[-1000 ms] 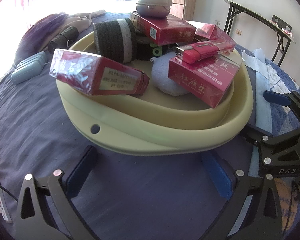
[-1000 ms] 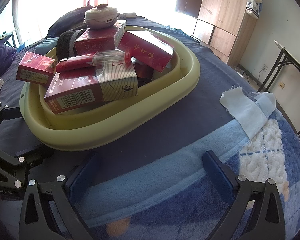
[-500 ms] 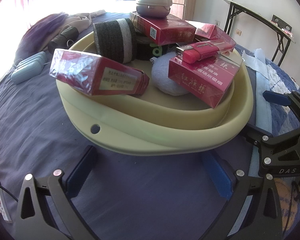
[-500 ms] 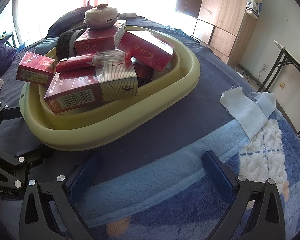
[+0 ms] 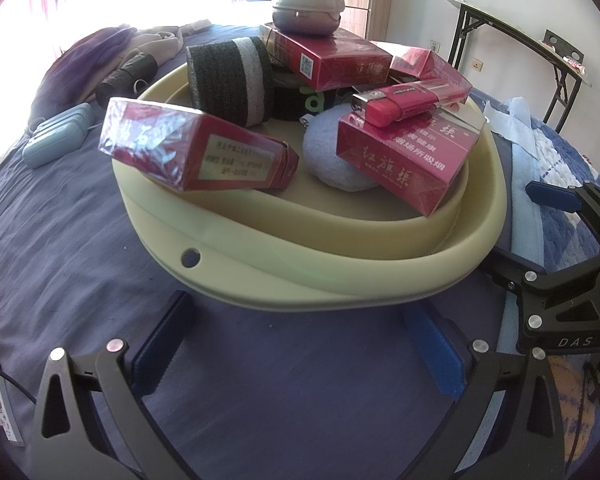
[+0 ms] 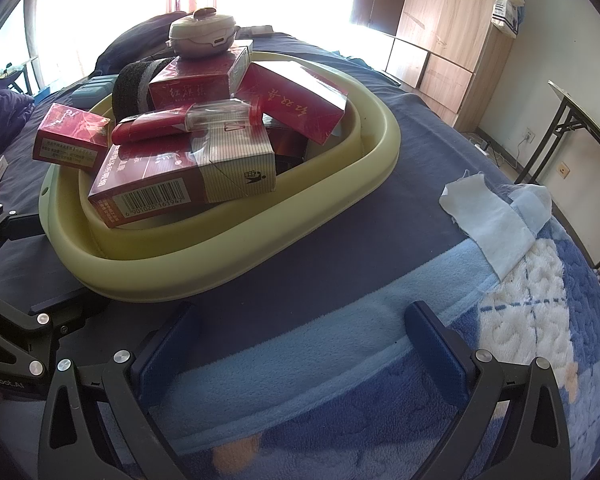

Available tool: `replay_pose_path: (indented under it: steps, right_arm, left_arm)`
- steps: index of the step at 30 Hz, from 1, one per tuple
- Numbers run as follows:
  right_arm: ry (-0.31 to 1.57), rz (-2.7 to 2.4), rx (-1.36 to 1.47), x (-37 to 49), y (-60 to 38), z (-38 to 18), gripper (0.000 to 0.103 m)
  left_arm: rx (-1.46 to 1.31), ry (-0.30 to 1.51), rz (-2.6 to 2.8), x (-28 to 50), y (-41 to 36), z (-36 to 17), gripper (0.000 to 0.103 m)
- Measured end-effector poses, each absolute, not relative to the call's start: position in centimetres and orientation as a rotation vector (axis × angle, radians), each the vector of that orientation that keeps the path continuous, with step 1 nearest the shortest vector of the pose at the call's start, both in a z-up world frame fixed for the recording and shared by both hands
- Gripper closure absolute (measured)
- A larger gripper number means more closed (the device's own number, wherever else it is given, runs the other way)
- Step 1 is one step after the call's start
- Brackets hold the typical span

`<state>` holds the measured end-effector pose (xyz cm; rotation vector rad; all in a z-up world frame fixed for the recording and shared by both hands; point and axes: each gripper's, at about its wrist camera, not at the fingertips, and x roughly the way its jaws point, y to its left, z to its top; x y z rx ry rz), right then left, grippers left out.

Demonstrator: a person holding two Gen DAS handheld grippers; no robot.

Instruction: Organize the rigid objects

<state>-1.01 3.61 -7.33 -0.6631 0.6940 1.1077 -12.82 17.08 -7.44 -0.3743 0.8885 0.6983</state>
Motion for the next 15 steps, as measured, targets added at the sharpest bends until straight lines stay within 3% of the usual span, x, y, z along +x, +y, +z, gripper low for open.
replay_pose_path:
  steps: [15]
  right_arm:
    - [0.694, 1.107, -0.663, -1.01, 3.63, -7.33, 0.0]
  left_arm:
    - [-0.374, 0.889, 0.698, -12.82, 17.08, -7.44, 0.0]
